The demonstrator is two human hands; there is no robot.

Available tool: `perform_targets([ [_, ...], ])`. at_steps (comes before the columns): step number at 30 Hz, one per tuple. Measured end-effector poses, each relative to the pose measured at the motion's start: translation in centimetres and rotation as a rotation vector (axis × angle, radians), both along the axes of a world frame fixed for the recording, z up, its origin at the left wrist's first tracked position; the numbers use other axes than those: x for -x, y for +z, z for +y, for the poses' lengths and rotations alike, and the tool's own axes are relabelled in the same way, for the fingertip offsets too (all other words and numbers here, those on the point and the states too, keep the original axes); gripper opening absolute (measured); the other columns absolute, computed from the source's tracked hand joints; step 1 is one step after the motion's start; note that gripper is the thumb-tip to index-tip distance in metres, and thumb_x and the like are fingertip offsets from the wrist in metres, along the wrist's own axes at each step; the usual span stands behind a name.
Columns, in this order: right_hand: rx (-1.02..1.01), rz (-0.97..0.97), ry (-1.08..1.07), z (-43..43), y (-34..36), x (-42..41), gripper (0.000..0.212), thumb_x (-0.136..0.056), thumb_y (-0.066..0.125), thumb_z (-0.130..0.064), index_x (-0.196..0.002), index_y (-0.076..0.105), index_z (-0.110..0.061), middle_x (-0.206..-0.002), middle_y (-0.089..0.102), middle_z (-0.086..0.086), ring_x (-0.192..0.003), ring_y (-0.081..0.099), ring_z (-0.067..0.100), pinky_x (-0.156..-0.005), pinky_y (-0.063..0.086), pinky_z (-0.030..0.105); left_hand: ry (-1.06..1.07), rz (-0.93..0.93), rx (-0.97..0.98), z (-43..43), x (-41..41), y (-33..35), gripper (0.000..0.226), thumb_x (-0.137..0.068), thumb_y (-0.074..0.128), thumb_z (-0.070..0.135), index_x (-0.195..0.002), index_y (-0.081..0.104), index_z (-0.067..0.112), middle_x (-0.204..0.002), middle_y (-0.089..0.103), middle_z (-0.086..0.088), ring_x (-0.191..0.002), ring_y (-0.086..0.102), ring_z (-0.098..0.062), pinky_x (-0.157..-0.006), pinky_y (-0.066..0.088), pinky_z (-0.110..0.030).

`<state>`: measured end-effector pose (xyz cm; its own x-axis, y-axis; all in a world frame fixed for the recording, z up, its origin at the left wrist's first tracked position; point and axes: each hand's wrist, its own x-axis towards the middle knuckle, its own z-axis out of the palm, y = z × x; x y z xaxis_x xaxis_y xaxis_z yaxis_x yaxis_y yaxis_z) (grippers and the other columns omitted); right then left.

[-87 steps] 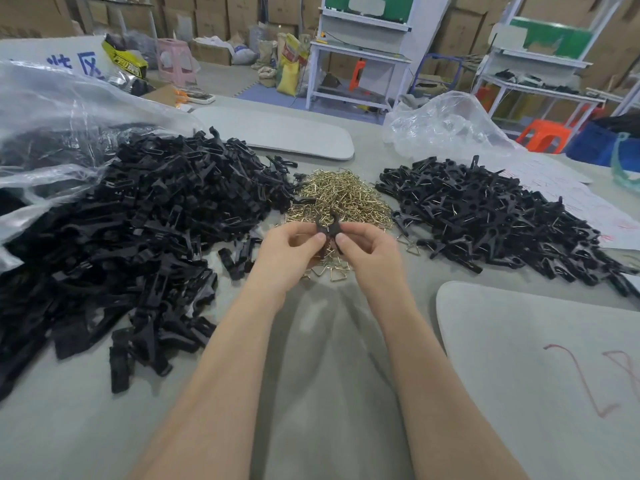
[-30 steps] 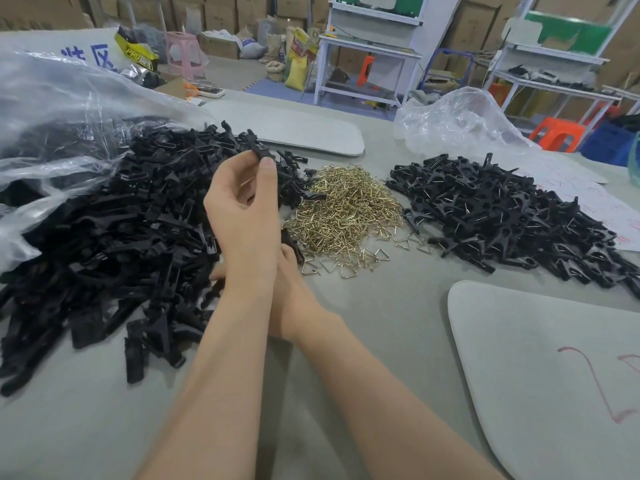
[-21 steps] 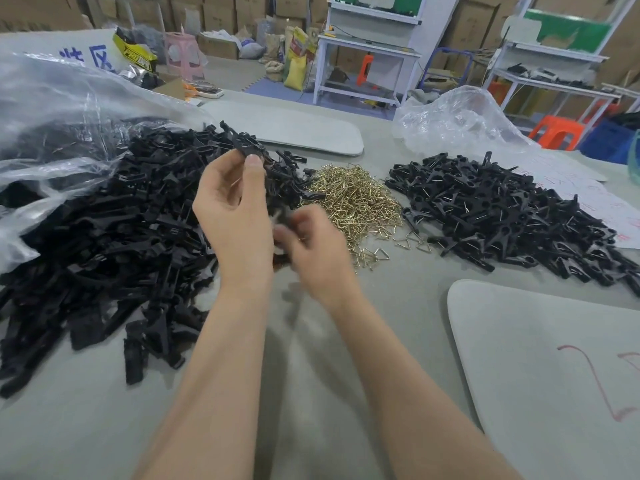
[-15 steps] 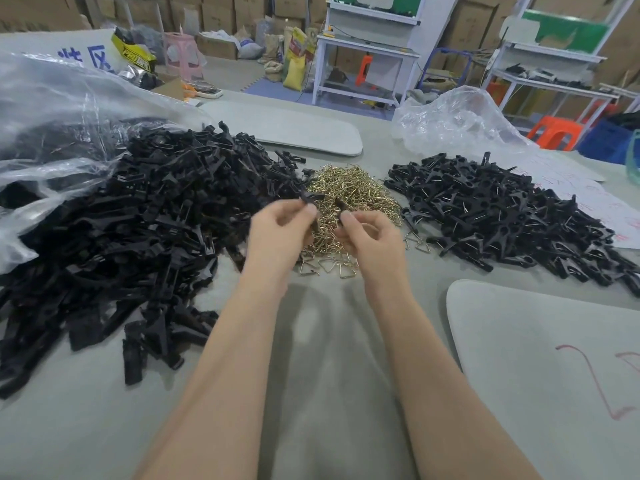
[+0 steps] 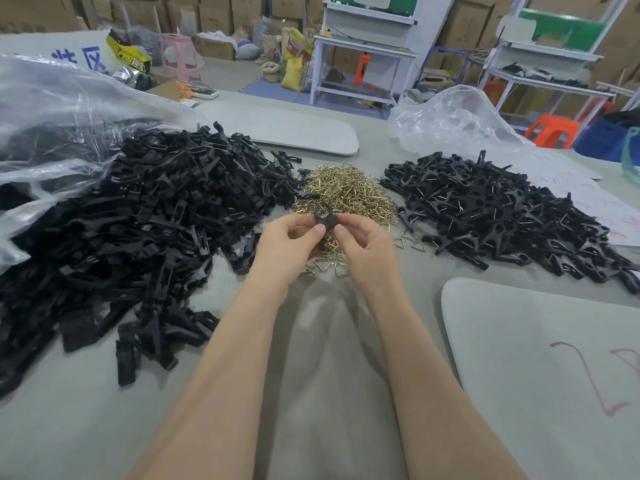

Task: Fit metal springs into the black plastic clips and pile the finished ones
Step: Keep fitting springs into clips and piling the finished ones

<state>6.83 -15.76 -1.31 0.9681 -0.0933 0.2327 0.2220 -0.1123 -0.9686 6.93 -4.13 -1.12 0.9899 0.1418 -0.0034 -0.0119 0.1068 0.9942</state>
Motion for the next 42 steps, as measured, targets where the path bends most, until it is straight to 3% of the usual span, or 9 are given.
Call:
perform_targets([
  [4,0.013,-0.016,-0.019,0.0,-0.1,-0.1,0.021,-0.092,0.055,-0.001,-0.1,0.064,-0.018,-0.095,0.069,-0.004,-0.093,0.066,0.008,-0.087,0.051,0.02,0.008,-0.007,-0.009,0.0,0.0,0.0,0.016,-0.089,0.063,0.008,-0.083,0.063,0.023,-0.075,0.063,0.004,-0.067,0.063,-0.004,-0.07,0.055,-0.017],
  [10,0.048,-0.032,-0.009,-0.1,-0.2,-0.2,0.021,-0.091,0.057,-0.001,-0.103,0.067,-0.015,-0.088,0.068,-0.014,-0.083,0.064,-0.006,-0.08,0.049,0.012,0.001,-0.019,-0.073,0.1,0.1,0.0,0.016,-0.089,0.063,0.008,-0.082,0.065,0.023,-0.074,0.065,0.002,-0.075,0.063,-0.014,-0.082,0.054,-0.032],
  [17,0.047,-0.021,0.024,-0.5,-0.1,-0.1,0.024,-0.091,0.058,-0.002,-0.097,0.068,-0.022,-0.087,0.069,-0.013,-0.083,0.066,-0.001,-0.081,0.051,0.016,-0.022,-0.023,-0.073,0.3,0.2,0.0,0.01,-0.088,0.065,0.008,-0.089,0.066,0.018,-0.08,0.066,0.0,-0.072,0.063,-0.008,-0.075,0.056,-0.023],
  [25,0.005,0.004,0.055,-0.5,-0.1,0.0,0.023,-0.088,0.062,-0.001,-0.089,0.067,-0.023,-0.083,0.07,-0.012,-0.077,0.066,-0.005,-0.071,0.048,0.01,-0.04,-0.008,-0.123,0.4,0.3,0.1,0.013,-0.089,0.063,0.01,-0.087,0.067,0.021,-0.077,0.064,0.001,-0.075,0.059,-0.012,-0.079,0.053,-0.029],
  [28,0.019,0.016,0.051,-0.5,0.1,0.2,0.02,-0.087,0.065,-0.005,-0.09,0.065,-0.025,-0.085,0.072,-0.006,-0.08,0.068,0.001,-0.074,0.05,0.017,-0.039,-0.01,-0.152,0.4,0.2,0.1,0.008,-0.089,0.064,0.014,-0.088,0.068,0.021,-0.078,0.065,0.001,-0.072,0.058,-0.012,-0.075,0.052,-0.031],
  [32,0.122,-0.015,0.011,0.5,0.3,0.8,0.028,-0.092,0.059,-0.011,-0.095,0.057,-0.04,-0.079,0.069,0.007,-0.079,0.067,0.027,-0.072,0.053,0.036,0.139,-0.063,-0.205,1.3,-0.1,0.4,0.01,-0.088,0.065,0.022,-0.098,0.063,0.021,-0.093,0.067,-0.004,-0.088,0.064,-0.019,-0.085,0.054,-0.039],
  [35,0.351,-0.04,0.044,1.4,0.3,0.8,0.03,-0.096,0.048,-0.008,-0.094,0.063,-0.034,-0.071,0.061,-0.005,-0.068,0.063,0.024,-0.055,0.043,0.025,0.403,-0.099,-0.064,3.2,-0.1,1.0,0.027,-0.091,0.057,0.021,-0.116,0.057,0.029,-0.09,0.064,0.002,-0.071,0.06,-0.006,-0.063,0.051,-0.022],
  [39,0.751,-0.031,0.126,3.4,0.0,0.5,0.026,-0.095,0.045,-0.015,-0.107,0.067,-0.021,-0.096,0.059,0.002,-0.092,0.056,0.022,-0.078,0.042,0.03,0.619,-0.074,0.254,4.7,0.0,1.6,0.027,-0.093,0.047,0.018,-0.112,0.06,0.03,-0.083,0.059,0.008,-0.059,0.054,0.0,-0.056,0.045,-0.017],
  [42,0.983,-0.017,0.017,5.2,-0.3,0.2,0.026,-0.093,0.053,-0.034,-0.117,0.059,-0.024,-0.102,0.047,0.001,-0.101,0.05,0.024,-0.08,0.037,0.033,0.656,-0.062,0.375,4.8,0.2,1.9,0.019,-0.094,0.042,0.013,-0.104,0.056,0.021,-0.083,0.054,0.006,-0.06,0.051,-0.004,-0.053,0.045,-0.016],
])
